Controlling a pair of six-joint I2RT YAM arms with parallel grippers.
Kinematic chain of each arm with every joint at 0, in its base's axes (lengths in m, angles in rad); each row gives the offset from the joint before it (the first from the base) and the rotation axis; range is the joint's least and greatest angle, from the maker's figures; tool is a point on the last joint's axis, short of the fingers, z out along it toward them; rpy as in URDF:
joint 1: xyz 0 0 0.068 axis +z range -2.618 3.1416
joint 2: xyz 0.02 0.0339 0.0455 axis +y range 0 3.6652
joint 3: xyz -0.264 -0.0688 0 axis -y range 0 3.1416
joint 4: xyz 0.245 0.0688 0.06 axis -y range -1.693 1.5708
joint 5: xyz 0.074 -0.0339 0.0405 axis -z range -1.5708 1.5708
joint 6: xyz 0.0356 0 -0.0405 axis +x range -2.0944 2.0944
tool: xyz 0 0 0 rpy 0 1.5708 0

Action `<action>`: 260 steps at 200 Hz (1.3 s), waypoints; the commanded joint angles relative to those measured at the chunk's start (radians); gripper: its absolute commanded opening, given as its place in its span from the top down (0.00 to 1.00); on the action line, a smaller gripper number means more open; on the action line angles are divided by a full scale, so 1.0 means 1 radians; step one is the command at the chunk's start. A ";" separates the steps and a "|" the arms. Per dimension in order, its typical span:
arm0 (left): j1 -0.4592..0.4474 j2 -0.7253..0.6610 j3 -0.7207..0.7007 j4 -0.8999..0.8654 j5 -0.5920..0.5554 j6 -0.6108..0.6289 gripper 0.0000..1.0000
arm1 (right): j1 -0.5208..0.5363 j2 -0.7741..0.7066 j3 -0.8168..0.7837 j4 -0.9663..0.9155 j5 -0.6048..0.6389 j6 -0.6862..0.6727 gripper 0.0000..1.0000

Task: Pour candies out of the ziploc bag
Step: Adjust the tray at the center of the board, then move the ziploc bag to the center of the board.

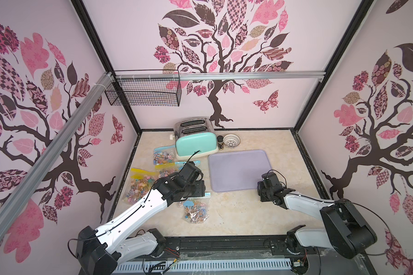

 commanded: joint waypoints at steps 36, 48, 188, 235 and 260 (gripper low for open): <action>0.007 0.006 -0.008 0.009 -0.005 0.013 0.32 | 0.034 0.104 0.033 0.073 -0.036 0.105 1.00; 0.008 0.008 -0.011 0.009 -0.007 0.012 0.32 | 0.038 0.116 0.038 0.079 -0.043 0.107 1.00; 0.009 -0.049 -0.048 -0.177 -0.051 -0.093 0.19 | 0.050 -0.268 0.138 -0.272 -0.241 -0.748 0.41; 0.012 -0.119 -0.224 -0.134 -0.122 -0.344 0.27 | 0.056 -0.169 0.251 -0.327 -0.805 -1.385 0.32; 0.011 -0.142 -0.317 -0.050 -0.105 -0.451 0.29 | 0.105 0.003 0.329 -0.270 -0.883 -1.492 0.30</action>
